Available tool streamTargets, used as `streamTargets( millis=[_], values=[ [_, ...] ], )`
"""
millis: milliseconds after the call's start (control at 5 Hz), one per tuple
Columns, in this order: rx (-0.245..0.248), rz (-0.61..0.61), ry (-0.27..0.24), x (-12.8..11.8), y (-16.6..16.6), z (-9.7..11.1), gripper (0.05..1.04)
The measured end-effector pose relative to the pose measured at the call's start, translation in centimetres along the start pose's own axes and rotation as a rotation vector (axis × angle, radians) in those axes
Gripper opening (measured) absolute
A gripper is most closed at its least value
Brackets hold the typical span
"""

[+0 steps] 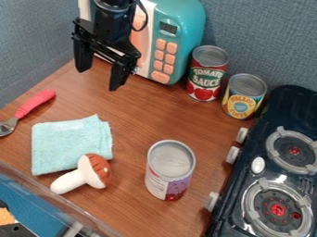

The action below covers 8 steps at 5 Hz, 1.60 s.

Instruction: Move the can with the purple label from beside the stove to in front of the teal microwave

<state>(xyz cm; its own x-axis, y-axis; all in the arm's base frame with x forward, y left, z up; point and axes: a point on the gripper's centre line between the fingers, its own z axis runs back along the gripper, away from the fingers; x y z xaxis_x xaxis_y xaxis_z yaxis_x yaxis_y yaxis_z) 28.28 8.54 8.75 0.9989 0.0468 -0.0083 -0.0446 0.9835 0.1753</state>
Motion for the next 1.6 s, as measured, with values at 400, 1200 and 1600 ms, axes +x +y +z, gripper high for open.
streamTargets(
  millis=[400, 1200, 1600],
  values=[
    [-0.07, 0.029, 0.004, -2.0, -1.6, -1.6, 1.0],
    [-0.177, 0.042, -0.144, -7.5, -12.4, -2.5, 1.0],
    [-0.153, 0.116, -0.103, -7.7, -16.2, -3.4, 1.0]
  ],
)
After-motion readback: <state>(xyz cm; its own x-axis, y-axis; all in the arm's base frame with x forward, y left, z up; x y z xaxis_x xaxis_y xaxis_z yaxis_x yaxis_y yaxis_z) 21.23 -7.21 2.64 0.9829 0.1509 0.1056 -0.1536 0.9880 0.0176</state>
